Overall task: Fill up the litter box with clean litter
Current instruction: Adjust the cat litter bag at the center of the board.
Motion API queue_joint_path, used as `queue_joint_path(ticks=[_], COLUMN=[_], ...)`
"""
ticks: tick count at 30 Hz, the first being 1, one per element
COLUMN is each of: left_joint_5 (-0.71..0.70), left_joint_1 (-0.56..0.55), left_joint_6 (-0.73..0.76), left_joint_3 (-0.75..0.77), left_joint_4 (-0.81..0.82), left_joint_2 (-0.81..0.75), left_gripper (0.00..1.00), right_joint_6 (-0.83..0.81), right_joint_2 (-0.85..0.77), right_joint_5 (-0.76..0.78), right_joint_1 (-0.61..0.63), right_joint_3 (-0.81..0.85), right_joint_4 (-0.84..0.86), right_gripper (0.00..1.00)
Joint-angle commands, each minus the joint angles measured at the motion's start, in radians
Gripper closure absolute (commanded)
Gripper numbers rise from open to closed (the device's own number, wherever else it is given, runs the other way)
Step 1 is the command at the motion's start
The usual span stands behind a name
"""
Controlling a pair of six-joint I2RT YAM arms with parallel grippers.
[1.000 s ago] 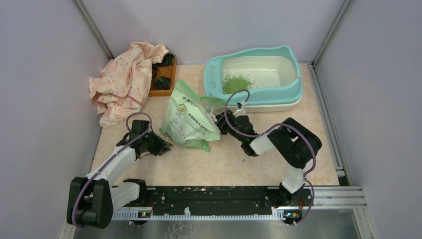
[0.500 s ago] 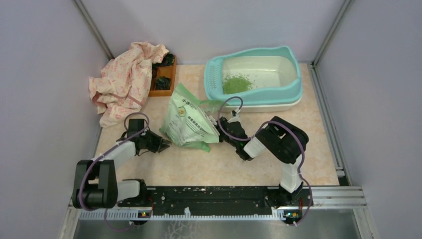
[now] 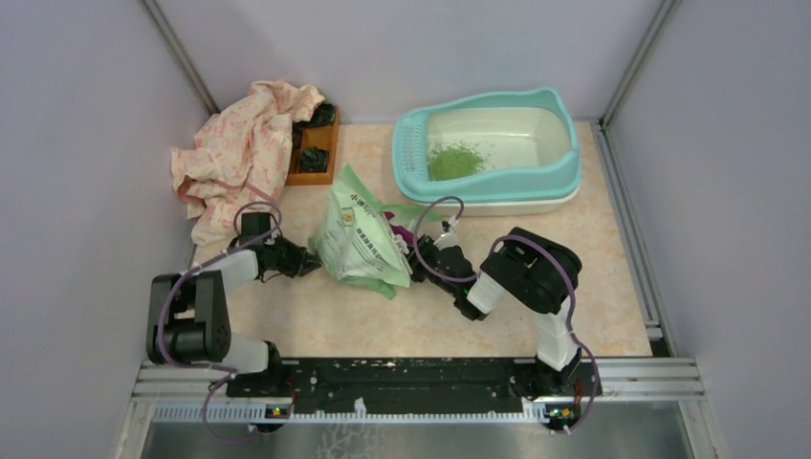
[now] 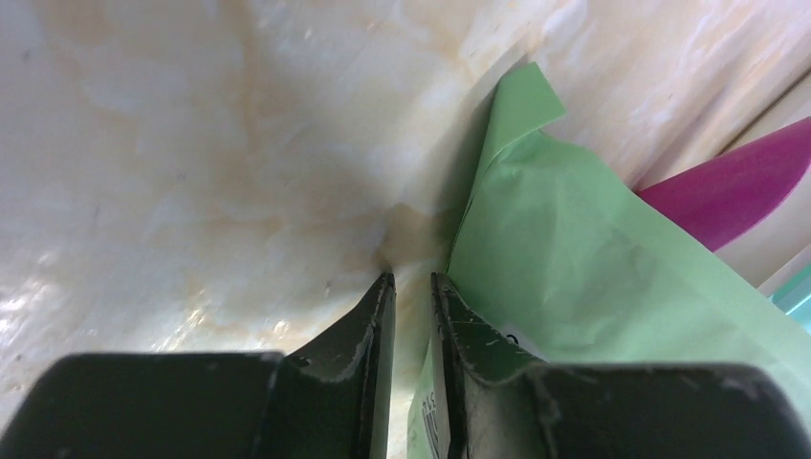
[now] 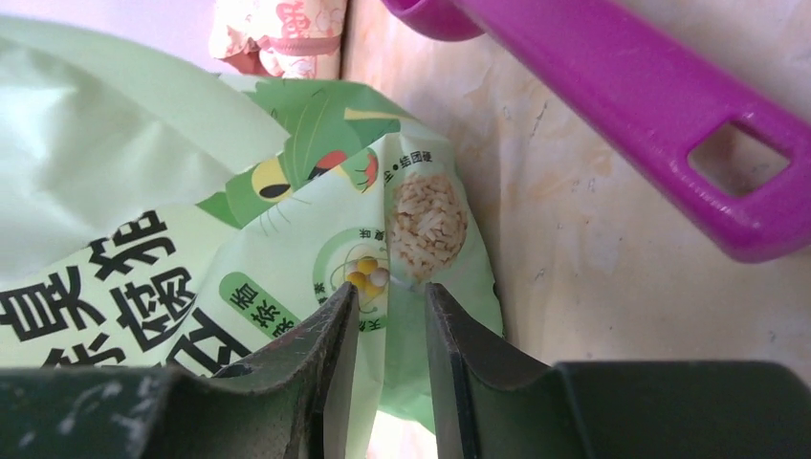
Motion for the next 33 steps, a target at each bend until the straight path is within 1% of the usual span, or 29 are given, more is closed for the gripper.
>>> queue_joint_path(ticks=[1, 7, 14, 20, 23, 25, 26, 27, 28, 30, 31, 32, 33], left_joint_5=[0.003, 0.032, 0.061, 0.073, 0.083, 0.107, 0.122, 0.139, 0.151, 0.165, 0.175, 0.180, 0.186], left_joint_1=[0.009, 0.009, 0.007, 0.008, 0.011, 0.019, 0.024, 0.030, 0.035, 0.045, 0.052, 0.059, 0.066], left_joint_6=[0.016, 0.016, 0.036, 0.057, 0.069, 0.085, 0.092, 0.098, 0.107, 0.126, 0.136, 0.144, 0.153], left_joint_3=[0.075, 0.171, 0.296, 0.372, 0.374, 0.369, 0.366, 0.360, 0.355, 0.352, 0.352, 0.353, 0.356], left_joint_4=[0.080, 0.104, 0.096, 0.068, 0.066, 0.063, 0.059, 0.056, 0.054, 0.036, 0.027, 0.018, 0.009], left_joint_2=[0.060, 0.168, 0.247, 0.290, 0.286, 0.269, 0.258, 0.243, 0.224, 0.183, 0.161, 0.139, 0.117], left_gripper=[0.75, 0.78, 0.80, 0.80, 0.80, 0.79, 0.78, 0.75, 0.71, 0.66, 0.65, 0.64, 0.63], right_joint_6=[-0.021, -0.052, -0.077, -0.112, -0.138, -0.159, -0.177, -0.200, -0.229, -0.319, -0.391, -0.496, -0.567], right_joint_2=[-0.006, -0.019, -0.004, 0.003, -0.026, -0.057, -0.078, -0.104, -0.135, -0.238, -0.293, -0.357, -0.414], right_joint_5=[-0.053, -0.061, -0.078, -0.094, -0.094, -0.095, -0.102, -0.124, -0.139, -0.159, -0.165, -0.154, -0.128], right_joint_1=[0.043, 0.077, 0.104, 0.104, 0.097, 0.084, 0.076, 0.067, 0.058, 0.044, 0.037, 0.035, 0.034], right_joint_3=[-0.020, 0.013, 0.092, 0.148, 0.133, 0.105, 0.087, 0.064, 0.048, 0.029, 0.036, 0.057, 0.082], right_joint_4=[0.101, 0.070, 0.023, -0.018, -0.049, -0.087, -0.107, -0.140, -0.180, -0.315, -0.411, -0.581, -0.723], right_gripper=[0.69, 0.69, 0.70, 0.70, 0.70, 0.67, 0.64, 0.58, 0.56, 0.52, 0.51, 0.50, 0.49])
